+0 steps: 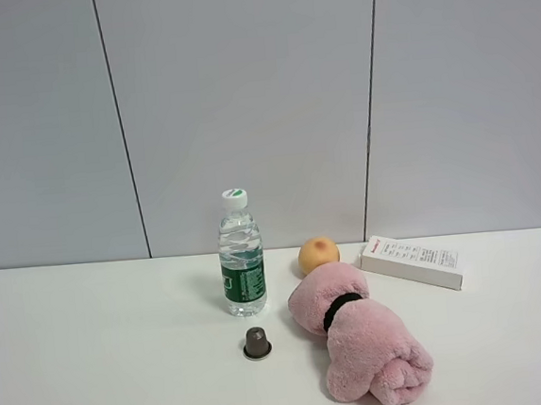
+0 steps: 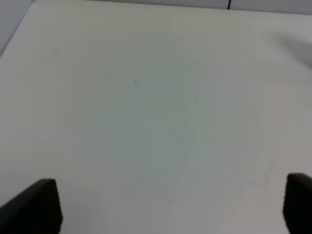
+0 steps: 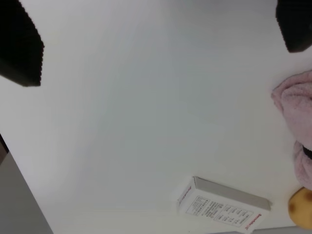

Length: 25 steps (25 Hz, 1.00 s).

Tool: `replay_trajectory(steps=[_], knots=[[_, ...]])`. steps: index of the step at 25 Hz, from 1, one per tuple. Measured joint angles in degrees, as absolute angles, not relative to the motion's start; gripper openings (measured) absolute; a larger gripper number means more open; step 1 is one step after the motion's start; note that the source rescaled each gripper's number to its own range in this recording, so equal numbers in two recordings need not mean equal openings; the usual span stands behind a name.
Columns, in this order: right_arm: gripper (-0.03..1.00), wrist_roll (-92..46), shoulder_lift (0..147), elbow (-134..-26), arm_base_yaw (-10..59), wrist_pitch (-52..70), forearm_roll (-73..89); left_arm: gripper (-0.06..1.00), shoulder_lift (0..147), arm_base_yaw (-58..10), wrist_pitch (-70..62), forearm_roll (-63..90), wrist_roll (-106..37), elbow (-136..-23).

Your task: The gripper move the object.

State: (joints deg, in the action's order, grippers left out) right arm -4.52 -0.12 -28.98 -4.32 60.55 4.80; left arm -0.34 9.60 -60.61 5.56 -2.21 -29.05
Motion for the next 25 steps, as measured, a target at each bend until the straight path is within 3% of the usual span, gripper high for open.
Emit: replay_trajectory(steps=[25], knots=[[1.0, -4.52, -0.12, -28.98, -4.32, 60.55, 4.8, 1.0, -0.34, 9.6, -60.61, 5.56, -2.21, -29.05]])
